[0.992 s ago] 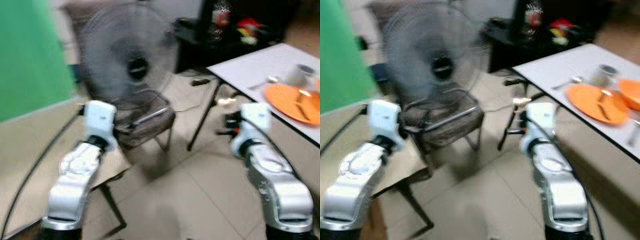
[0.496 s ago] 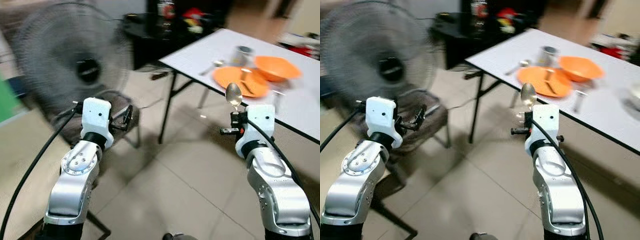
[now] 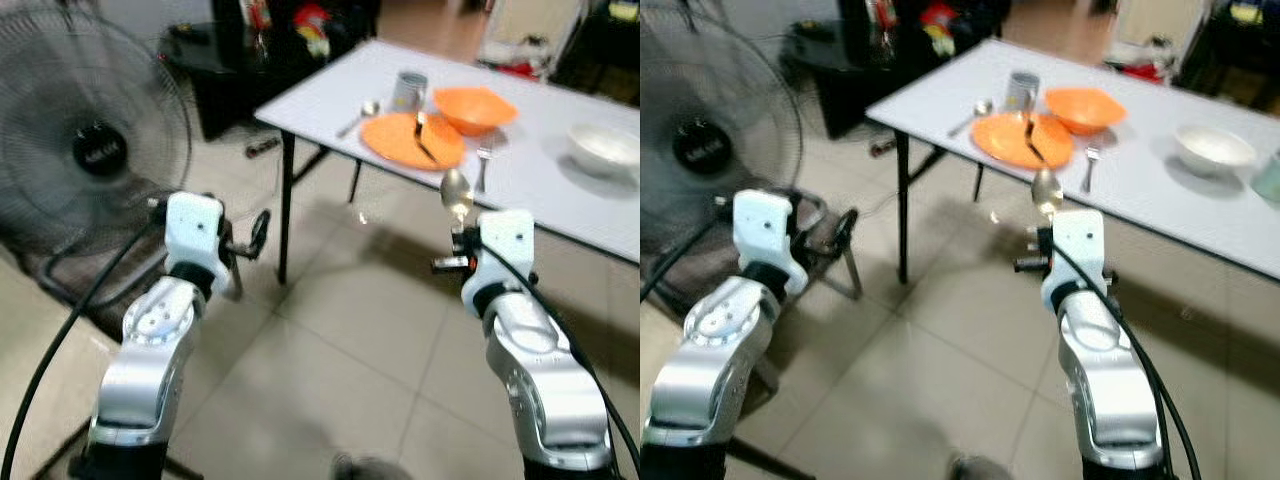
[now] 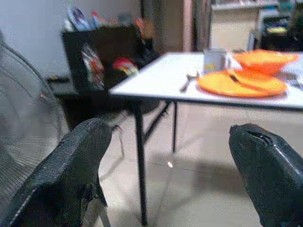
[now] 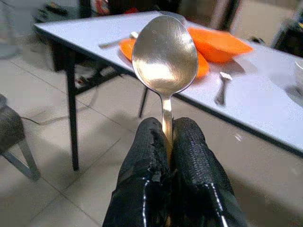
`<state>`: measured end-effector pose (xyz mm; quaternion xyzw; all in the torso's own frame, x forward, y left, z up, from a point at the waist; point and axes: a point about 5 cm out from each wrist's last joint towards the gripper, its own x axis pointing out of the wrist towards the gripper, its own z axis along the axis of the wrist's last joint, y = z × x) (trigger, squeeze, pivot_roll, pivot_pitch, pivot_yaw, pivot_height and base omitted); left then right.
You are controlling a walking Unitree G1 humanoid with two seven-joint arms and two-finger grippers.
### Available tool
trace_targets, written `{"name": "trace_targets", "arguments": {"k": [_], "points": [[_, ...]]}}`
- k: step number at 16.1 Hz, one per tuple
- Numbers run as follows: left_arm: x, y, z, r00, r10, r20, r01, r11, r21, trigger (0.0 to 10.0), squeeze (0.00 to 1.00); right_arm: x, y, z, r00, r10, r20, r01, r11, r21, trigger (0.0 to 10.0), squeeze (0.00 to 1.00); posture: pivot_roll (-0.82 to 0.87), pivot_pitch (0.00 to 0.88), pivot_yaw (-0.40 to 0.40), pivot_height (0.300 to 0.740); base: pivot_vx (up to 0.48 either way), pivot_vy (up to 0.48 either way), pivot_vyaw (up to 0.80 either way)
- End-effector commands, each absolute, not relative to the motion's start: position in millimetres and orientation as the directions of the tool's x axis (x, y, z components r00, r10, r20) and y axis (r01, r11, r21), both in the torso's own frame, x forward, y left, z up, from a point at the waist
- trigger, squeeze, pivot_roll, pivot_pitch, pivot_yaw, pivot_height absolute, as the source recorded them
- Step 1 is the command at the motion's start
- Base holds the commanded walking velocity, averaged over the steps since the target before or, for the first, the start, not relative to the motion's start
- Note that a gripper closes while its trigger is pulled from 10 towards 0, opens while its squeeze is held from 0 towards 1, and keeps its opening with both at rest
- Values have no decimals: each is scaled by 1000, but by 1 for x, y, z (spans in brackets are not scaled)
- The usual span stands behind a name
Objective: Setting the table
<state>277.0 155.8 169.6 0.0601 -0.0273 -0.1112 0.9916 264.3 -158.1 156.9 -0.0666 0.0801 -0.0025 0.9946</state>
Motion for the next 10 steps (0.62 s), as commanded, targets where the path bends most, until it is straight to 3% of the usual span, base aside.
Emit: {"name": "trace_targets", "arguments": {"k": [1,6,10], "points": [[275,158,166,975,-222,30,217,969,118,10000,0,266,-156,159,990,7,-140,-26,991,-134,10000,0,66,0,-22,740,0,0,0],[274,159,165,975,-221,31,217,970,106,10000,0,267,-154,160,989,31,-142,-50,989,-136,10000,0,71,0,-50,740,244,0,0],[275,159,166,971,-238,34,233,967,100,10000,0,268,-152,160,989,35,-146,-53,991,-124,10000,0,66,0,-41,740,275,0,-800]]}}
